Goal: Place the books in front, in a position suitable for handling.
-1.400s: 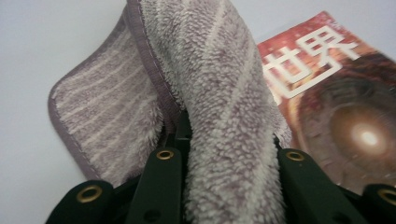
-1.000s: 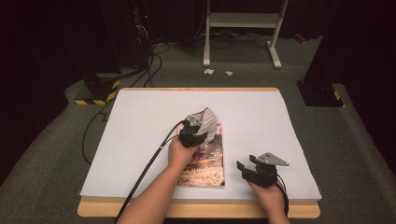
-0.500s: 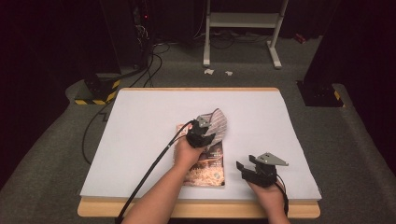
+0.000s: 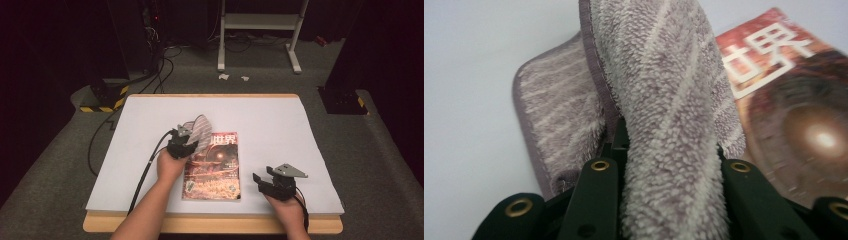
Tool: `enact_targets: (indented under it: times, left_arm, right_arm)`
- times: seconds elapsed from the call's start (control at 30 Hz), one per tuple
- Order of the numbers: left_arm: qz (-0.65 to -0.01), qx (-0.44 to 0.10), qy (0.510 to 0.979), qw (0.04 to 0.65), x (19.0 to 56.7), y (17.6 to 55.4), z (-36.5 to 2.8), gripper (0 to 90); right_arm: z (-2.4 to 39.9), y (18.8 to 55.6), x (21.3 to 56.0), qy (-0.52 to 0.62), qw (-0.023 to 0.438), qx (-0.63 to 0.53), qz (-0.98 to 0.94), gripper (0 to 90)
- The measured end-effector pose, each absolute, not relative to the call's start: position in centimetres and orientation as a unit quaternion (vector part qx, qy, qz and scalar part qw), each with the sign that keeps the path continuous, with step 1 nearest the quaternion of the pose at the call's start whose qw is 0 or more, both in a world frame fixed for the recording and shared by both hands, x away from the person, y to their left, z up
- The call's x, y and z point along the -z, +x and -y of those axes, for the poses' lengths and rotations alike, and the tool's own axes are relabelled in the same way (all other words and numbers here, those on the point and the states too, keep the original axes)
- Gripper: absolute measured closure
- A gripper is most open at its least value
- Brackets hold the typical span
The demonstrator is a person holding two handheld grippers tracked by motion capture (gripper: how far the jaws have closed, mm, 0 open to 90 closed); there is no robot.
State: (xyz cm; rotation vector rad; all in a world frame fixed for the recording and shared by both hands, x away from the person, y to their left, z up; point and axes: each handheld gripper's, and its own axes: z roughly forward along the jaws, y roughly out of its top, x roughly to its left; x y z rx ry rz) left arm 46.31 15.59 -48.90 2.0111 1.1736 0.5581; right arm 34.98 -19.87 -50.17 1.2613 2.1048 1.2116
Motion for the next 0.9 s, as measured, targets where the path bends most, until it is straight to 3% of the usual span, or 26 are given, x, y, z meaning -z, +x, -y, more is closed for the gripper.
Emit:
enact_targets:
  times: [0.13, 0.37, 0.9]
  left_arm:
    - [-0.478, -0.225, 0.769, 0.359, 48.9, 46.1, -18.4, 71.0]
    - [-0.486, -0.222, 0.763, 0.364, 48.9, 46.2, -18.8, 70.8]
    - [-0.436, -0.199, 0.792, 0.379, 49.0, 47.5, -12.2, 70.8]
  right_arm:
    - [19.9, 35.0, 50.2, 0.452, 0.202, -0.433, -0.754, 36.9]
    - [19.8, 35.0, 50.2, 0.453, 0.201, -0.432, -0.754, 36.9]
    - [19.9, 35.0, 50.2, 0.451, 0.199, -0.437, -0.752, 36.9]
